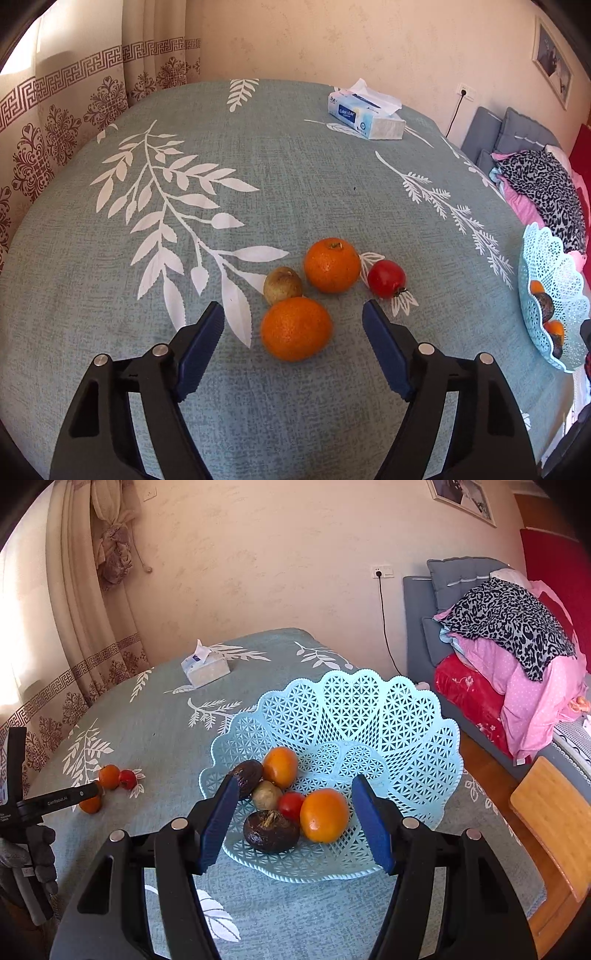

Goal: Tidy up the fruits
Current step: 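Move the left tool to the large orange and close on it, then grasp the red tomato with the right tool while the left tool lifts the orange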

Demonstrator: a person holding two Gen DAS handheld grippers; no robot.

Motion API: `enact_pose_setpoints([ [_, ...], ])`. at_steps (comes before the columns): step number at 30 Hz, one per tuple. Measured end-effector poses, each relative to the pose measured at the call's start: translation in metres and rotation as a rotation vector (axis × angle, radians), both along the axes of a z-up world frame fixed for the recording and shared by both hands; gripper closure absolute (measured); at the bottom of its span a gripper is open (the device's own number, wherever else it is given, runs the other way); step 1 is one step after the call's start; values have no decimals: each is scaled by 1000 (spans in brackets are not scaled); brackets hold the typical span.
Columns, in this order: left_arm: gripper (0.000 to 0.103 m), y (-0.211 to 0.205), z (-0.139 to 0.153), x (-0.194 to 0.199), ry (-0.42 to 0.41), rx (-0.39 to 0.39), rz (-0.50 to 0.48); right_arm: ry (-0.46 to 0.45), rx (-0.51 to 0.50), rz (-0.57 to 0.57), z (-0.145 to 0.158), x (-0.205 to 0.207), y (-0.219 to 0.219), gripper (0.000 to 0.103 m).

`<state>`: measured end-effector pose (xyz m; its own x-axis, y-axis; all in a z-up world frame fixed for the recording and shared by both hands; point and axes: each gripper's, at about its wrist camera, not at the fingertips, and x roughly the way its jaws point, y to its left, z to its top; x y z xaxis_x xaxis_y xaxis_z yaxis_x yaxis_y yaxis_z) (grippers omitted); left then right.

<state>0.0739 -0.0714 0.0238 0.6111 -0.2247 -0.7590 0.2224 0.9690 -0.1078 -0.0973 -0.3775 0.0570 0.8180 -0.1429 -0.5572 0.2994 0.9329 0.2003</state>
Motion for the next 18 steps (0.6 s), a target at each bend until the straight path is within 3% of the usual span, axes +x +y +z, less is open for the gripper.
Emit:
enact_pose_setpoints([
  [2, 39, -3, -7, 1, 15, 14, -9, 1, -10, 7, 0, 1, 3, 38],
  [4, 58, -6, -14, 2, 39, 28, -14, 1, -21, 14, 0, 1, 6, 38],
  [6, 63, -5, -15, 0, 25, 38, -12, -1, -34, 23, 1, 2, 10, 38],
  [13, 63, 12, -5, -7, 16, 25, 17, -24, -67, 77, 10, 6, 29, 38],
  [18, 63, 29, 17, -14, -35, 12, 46, -27, -48, 183, 20, 24, 54, 38],
])
